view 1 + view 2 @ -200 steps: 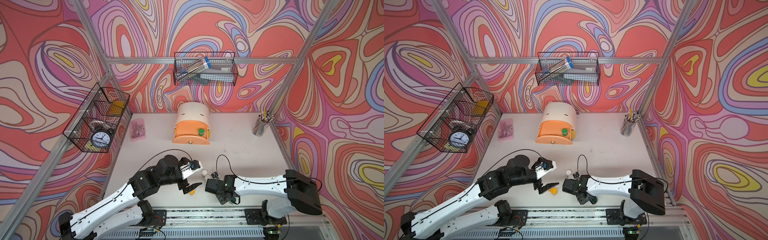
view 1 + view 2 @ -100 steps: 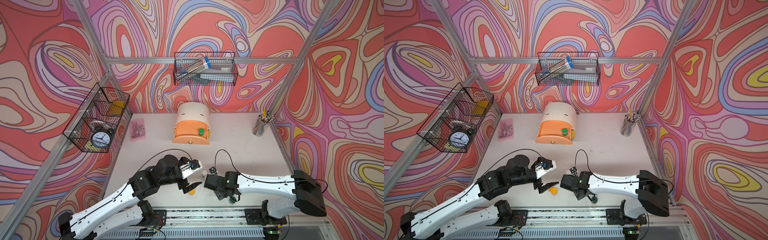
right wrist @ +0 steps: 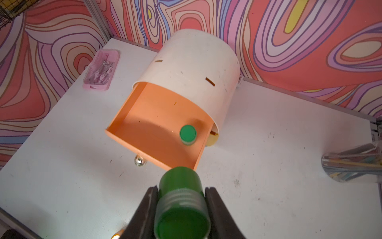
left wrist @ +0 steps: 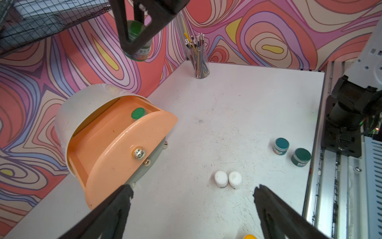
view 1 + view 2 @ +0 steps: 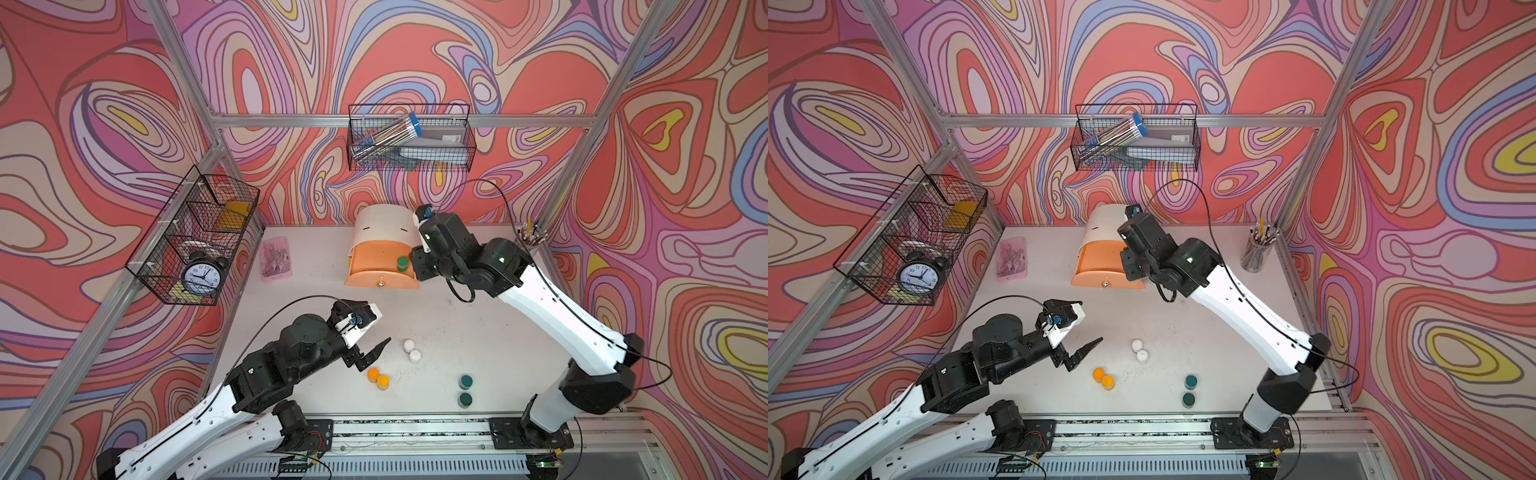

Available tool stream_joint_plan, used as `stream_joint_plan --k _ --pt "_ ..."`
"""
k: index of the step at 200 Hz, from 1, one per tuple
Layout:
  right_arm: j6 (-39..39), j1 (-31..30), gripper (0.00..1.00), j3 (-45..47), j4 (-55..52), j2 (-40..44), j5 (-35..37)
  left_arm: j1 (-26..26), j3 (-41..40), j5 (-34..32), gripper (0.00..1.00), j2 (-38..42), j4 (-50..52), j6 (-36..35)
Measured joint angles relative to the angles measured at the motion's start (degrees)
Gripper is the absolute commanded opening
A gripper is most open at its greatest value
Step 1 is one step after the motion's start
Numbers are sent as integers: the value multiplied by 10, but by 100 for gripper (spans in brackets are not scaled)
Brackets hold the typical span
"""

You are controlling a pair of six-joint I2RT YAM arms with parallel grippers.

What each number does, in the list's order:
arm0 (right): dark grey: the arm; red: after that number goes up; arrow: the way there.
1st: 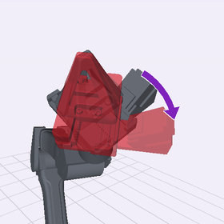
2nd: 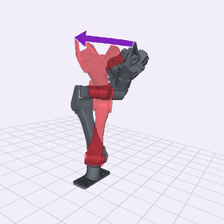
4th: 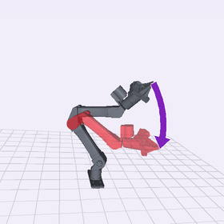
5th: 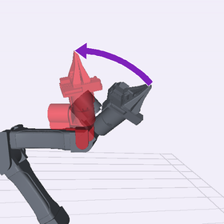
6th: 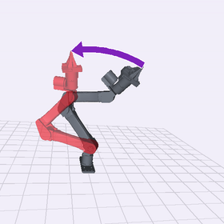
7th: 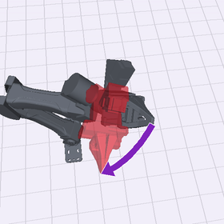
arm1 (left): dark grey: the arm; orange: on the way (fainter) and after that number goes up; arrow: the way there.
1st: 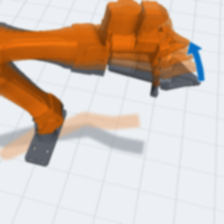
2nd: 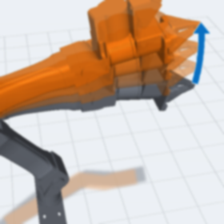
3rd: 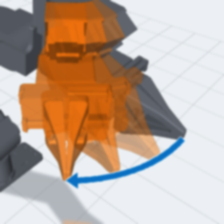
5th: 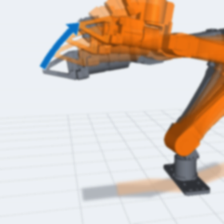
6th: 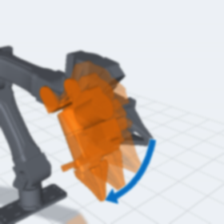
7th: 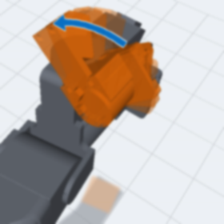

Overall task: Put the paint cans in the drawer according to color
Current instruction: Place the paint can in the drawer.

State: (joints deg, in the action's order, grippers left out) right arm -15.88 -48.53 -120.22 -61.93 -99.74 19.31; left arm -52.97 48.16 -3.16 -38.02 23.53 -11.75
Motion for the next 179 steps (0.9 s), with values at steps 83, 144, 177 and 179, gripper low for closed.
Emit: stream_joint_plan --k 83,144,177,179 --pt "42 16 27 -149 -52 -207 -45 0 0 -60 99 -3 0 0" --pt "41 32 34 -149 -51 -238 -59 0 0 -56 99 2 0 0" --pt "40 33 41 -160 -43 -260 -59 0 0 -53 99 5 0 0" --pt "39 33 42 -161 -43 -261 -59 0 0 -52 98 5 0 0"
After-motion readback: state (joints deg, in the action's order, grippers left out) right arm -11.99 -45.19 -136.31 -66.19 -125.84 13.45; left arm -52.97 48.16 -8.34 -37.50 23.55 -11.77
